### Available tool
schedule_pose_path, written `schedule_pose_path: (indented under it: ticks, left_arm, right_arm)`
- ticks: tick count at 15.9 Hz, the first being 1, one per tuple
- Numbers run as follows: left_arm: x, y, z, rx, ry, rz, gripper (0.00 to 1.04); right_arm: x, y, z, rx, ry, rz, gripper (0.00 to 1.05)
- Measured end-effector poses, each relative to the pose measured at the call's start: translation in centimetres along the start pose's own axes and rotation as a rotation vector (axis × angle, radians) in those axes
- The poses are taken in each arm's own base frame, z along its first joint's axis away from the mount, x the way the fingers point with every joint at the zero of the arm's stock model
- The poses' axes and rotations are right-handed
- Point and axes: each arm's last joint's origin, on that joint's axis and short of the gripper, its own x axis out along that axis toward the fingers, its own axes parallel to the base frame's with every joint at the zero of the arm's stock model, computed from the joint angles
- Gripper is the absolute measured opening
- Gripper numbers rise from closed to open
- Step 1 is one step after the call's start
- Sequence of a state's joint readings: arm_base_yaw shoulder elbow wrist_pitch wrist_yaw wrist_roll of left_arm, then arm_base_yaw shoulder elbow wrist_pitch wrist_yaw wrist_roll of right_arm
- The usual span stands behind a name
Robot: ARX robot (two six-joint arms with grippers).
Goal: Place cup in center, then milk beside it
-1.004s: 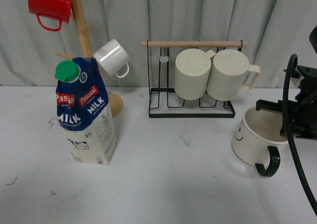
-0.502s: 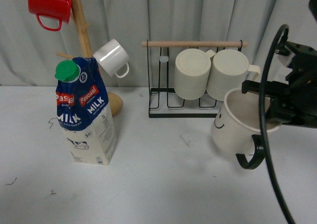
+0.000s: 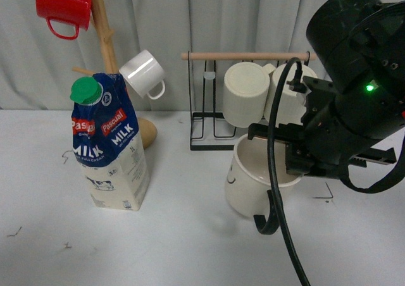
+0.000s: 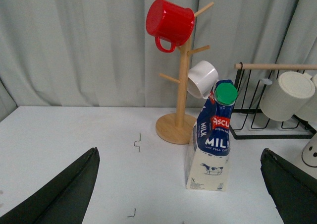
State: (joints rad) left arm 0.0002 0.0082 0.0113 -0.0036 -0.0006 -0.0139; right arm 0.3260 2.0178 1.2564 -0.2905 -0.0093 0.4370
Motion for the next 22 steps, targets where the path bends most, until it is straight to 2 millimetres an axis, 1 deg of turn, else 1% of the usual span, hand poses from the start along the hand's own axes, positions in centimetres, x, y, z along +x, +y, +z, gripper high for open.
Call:
schedule_pose_path:
  ticks: [2, 5, 7, 8, 10, 11, 12, 13, 14, 15, 16, 17, 18, 19, 20, 21, 22]
  left_arm:
    - [0.0, 0.0, 0.0, 0.0, 0.0, 0.0, 0.98]
    - [0.0, 0.0, 0.0, 0.0, 0.0, 0.0, 0.98]
    - [0.0, 0.0, 0.0, 0.0, 0.0, 0.0, 0.98]
    - [0.0, 0.0, 0.0, 0.0, 0.0, 0.0, 0.98]
    - [0.0, 0.0, 0.0, 0.0, 0.0, 0.0, 0.98]
    - [0.0, 0.0, 0.0, 0.0, 0.0, 0.0, 0.98]
    - [0.0, 0.0, 0.0, 0.0, 0.0, 0.0, 0.98]
    - [0.0, 0.0, 0.0, 0.0, 0.0, 0.0, 0.98]
    - [0.0, 0.0, 0.0, 0.0, 0.0, 0.0, 0.98]
    - [0.0, 0.0, 0.0, 0.0, 0.0, 0.0, 0.98]
    - [0.0, 0.0, 0.0, 0.0, 0.0, 0.0, 0.98]
    - [0.0, 0.0, 0.0, 0.0, 0.0, -0.001, 0.98]
    - [0.0, 0.0, 0.0, 0.0, 0.0, -0.002, 0.98]
    - [0.0, 0.0, 0.0, 0.0, 0.0, 0.0, 0.98]
    - [0.0, 0.0, 0.0, 0.0, 0.002, 0.001, 0.98]
    - [0.0, 0.0, 0.0, 0.0, 0.001, 0.0, 0.98]
    - [0.0, 0.0, 0.0, 0.0, 0.0, -0.001, 0.98]
  right_arm:
    - [0.6, 0.7, 0.1, 0.0, 0.009, -0.016, 0.03]
    - [1.7, 0.6, -0.1, 0.002, 0.035, -0.072, 0.03]
    - [1.8, 0.7, 0.0, 0.007, 0.024, -0.093, 0.03]
    - [1.8, 0.7, 0.1, 0.007, 0.015, -0.092, 0.07]
    - [1.7, 0.8, 0.3, 0.023, -0.01, -0.068, 0.29]
    - [1.4, 0.8, 0.3, 0.026, -0.019, -0.056, 0.4]
    - [0.6, 0.5, 0.2, 0.033, -0.032, -0.043, 0.5]
    - [-0.7, 0.5, 0.2, 0.041, -0.062, -0.007, 0.61]
    - [-3.0, 0.4, 0.5, 0.045, -0.144, 0.018, 0.74]
    - [-5.8, 0.4, 0.6, 0.04, -0.284, 0.079, 0.87]
    - [-9.1, 0.4, 0.5, 0.035, -0.447, 0.157, 1.0]
    - [-10.5, 0.7, 1.2, 0.027, -0.558, 0.191, 0.97]
    - [-10.1, 0.2, 1.0, -0.009, -0.798, 0.139, 0.86]
    - [-8.8, -1.9, -1.6, -0.092, -0.893, 0.022, 0.74]
    - [-8.3, -4.1, -4.0, -0.147, -0.92, -0.037, 0.63]
    - [-9.7, -5.7, -5.1, -0.175, -1.006, -0.065, 0.5]
    - [-11.9, -6.4, -5.4, -0.175, -1.107, -0.058, 0.39]
